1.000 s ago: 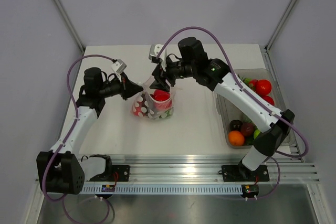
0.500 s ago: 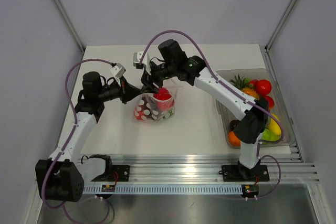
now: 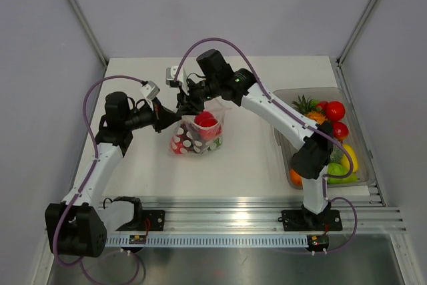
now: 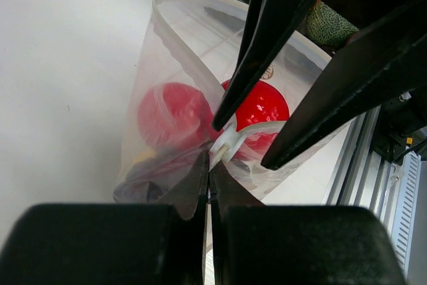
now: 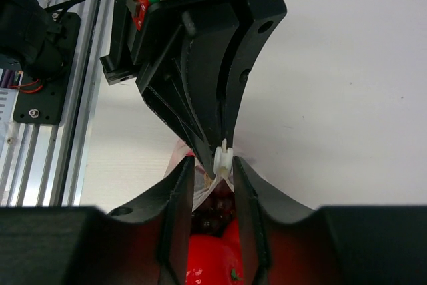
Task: Place the food in the zip-top bag and seal the zipper
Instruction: Zip the zipper food storage bag at the center of the board.
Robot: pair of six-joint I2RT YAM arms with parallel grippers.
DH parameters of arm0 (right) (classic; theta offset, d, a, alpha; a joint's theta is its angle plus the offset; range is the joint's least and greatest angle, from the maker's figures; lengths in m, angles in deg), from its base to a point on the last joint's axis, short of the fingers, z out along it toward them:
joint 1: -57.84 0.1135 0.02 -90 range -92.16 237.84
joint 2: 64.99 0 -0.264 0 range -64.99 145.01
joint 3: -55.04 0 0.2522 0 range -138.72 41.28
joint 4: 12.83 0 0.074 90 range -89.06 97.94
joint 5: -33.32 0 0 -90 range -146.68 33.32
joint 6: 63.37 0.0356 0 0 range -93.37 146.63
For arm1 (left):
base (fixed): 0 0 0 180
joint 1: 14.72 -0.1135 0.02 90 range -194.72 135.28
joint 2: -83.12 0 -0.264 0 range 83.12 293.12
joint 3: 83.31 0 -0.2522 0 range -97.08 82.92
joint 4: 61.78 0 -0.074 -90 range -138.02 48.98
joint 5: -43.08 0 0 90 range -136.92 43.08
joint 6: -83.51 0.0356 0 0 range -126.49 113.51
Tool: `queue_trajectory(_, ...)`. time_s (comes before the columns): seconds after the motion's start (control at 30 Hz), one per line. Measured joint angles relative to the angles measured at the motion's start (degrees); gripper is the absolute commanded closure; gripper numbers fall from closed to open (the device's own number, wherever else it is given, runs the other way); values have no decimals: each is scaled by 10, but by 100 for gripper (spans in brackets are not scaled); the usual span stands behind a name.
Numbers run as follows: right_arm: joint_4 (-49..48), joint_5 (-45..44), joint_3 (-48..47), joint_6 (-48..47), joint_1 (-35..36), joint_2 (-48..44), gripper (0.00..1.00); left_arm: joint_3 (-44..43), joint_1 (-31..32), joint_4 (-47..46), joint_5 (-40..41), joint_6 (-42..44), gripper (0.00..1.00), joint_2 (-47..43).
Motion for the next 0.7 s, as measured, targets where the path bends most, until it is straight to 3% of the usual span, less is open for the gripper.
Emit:
queue_trajectory(0.3,-3,8,-1,10,0,7,79,2,0,0,0,1,100,-3)
queue_trajectory(0.33,-3,8,-2,12,0,8,78,3,0,1,0,2,100,-5)
queue_trajectory(0.43,-3,9,-4,18,0,10,59,5,0,1,1,3,100,-8)
queue_trajectory(0.5,-3,8,-9,19,0,14,58,6,0,1,1,5,100,-9)
queue_trajectory(0.57,-4,8,-10,19,0,17,62,7,0,1,2,5,100,-11)
queue_trajectory(0.7,-5,8,-11,21,0,21,81,8,0,1,3,7,100,-16)
